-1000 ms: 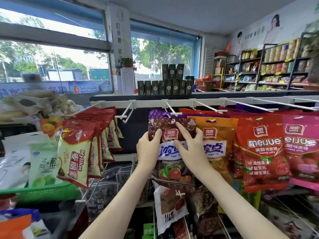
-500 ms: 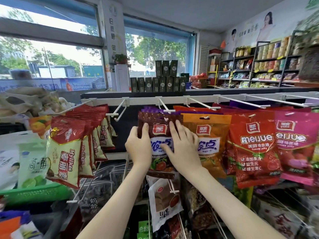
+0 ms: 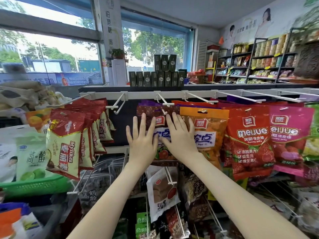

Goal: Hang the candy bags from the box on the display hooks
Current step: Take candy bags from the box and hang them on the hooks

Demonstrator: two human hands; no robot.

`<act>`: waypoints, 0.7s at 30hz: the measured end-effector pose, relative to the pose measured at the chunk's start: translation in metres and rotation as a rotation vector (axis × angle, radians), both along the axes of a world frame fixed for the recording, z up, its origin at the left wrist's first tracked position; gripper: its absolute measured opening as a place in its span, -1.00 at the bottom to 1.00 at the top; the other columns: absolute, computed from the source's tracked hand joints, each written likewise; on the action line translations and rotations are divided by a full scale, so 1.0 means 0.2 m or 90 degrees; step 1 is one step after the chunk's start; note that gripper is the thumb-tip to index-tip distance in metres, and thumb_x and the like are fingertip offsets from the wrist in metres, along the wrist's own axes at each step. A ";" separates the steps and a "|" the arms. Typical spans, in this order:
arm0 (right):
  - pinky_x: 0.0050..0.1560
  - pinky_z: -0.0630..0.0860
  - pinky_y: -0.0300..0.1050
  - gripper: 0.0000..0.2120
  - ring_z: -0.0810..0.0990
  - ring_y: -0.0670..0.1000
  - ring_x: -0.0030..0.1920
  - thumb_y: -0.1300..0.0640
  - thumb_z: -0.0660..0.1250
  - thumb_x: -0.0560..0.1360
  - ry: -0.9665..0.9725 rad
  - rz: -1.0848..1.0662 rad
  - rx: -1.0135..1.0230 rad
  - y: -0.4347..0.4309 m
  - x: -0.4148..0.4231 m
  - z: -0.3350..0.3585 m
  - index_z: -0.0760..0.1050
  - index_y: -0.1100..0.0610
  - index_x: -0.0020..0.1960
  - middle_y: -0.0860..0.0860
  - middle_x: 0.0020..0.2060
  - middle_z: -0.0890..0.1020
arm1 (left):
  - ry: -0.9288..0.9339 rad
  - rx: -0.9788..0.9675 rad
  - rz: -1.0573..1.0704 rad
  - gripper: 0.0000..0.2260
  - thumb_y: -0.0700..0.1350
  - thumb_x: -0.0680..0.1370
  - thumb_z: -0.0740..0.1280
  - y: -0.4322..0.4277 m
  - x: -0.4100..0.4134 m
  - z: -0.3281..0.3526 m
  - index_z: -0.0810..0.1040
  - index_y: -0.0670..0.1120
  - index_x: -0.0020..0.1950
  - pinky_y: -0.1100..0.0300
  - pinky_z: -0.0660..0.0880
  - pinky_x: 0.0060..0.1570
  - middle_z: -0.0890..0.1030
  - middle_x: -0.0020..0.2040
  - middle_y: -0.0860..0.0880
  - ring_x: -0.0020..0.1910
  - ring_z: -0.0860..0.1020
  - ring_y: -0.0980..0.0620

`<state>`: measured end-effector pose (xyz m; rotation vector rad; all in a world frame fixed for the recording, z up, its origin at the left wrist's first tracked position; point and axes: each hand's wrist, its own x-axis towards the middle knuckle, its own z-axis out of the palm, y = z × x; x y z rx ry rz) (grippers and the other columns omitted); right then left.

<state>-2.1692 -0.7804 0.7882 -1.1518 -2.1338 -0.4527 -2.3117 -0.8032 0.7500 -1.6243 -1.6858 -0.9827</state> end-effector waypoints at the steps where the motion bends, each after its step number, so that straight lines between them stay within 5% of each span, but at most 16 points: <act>1: 0.45 -0.19 0.11 -0.35 0.12 0.07 0.51 -0.11 0.23 0.54 0.011 0.013 0.012 0.00 0.00 -0.01 0.13 0.13 0.52 0.11 0.49 0.21 | 0.013 -0.007 0.006 -0.51 0.05 0.58 0.09 -0.01 0.00 -0.01 0.27 -0.02 0.51 -0.19 -0.09 0.42 0.21 0.52 -0.19 0.51 0.01 -0.20; 7: 0.46 0.09 0.08 -0.49 0.29 0.06 0.44 0.04 0.21 0.53 0.043 0.100 0.053 -0.08 0.12 -0.13 0.30 0.16 0.45 0.10 0.41 0.38 | -0.053 0.007 -0.044 -0.48 0.02 0.55 0.11 -0.10 0.12 -0.06 0.29 -0.14 0.48 -0.15 -0.03 0.44 0.22 0.50 -0.24 0.50 0.08 -0.17; 11: 0.43 0.06 -0.07 -0.51 0.26 0.01 0.43 0.12 0.17 0.53 0.059 0.127 0.058 -0.18 0.33 -0.24 0.29 0.15 0.45 0.08 0.40 0.38 | -0.124 0.029 -0.131 -0.54 -0.06 0.54 0.18 -0.22 0.39 -0.16 0.34 -0.20 0.41 -0.13 0.11 0.44 0.28 0.46 -0.24 0.47 0.19 -0.17; 16: 0.35 0.23 -0.07 -0.54 0.35 0.00 0.34 0.21 0.16 0.50 0.115 0.116 0.051 -0.31 0.73 -0.35 0.33 0.17 0.40 0.08 0.31 0.47 | -0.075 -0.003 -0.333 -0.66 -0.18 0.54 0.16 -0.30 0.81 -0.23 0.52 -0.26 0.24 -0.05 0.38 0.28 0.52 0.25 -0.22 0.25 0.46 -0.17; 21: 0.33 0.21 -0.18 -0.59 0.37 -0.02 0.28 0.21 0.20 0.52 0.148 0.031 -0.030 -0.46 1.34 -0.50 0.39 0.19 0.37 0.08 0.24 0.51 | -0.043 -0.125 -0.451 -0.67 -0.17 0.54 0.16 -0.32 1.35 -0.36 0.52 -0.28 0.22 0.10 0.34 0.29 0.56 0.19 -0.19 0.20 0.47 -0.10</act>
